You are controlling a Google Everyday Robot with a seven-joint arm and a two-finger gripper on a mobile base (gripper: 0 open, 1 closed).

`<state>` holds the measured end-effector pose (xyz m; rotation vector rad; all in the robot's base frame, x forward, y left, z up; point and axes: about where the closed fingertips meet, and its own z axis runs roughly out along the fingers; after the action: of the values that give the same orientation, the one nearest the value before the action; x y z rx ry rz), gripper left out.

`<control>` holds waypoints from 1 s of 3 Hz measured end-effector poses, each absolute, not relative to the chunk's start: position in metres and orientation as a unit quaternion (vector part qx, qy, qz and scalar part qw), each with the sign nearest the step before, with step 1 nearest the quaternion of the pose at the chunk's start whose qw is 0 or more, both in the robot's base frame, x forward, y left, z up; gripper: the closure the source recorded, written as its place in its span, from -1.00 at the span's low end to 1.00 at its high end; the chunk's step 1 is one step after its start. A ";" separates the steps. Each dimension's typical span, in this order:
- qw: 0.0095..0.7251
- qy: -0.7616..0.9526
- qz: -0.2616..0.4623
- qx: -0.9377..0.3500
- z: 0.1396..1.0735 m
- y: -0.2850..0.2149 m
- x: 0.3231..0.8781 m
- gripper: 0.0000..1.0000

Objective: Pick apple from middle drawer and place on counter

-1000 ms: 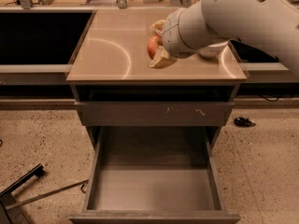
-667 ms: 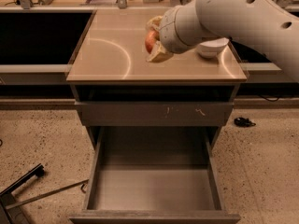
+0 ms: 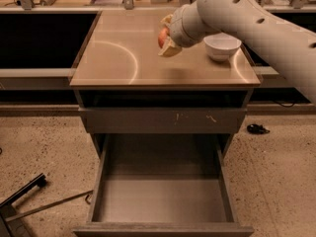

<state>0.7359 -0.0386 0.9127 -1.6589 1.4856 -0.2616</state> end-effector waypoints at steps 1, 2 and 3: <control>0.400 0.648 -0.082 -0.643 0.883 -0.056 0.778 1.00; 0.359 0.685 -0.036 -0.633 0.858 -0.062 0.799 1.00; 0.326 0.705 0.023 -0.629 0.843 -0.059 0.803 1.00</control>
Offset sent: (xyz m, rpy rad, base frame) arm 0.0824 -0.0391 -0.0644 0.0558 0.4601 -0.1505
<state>0.8030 -0.0586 0.8433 -1.6489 1.8482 0.0611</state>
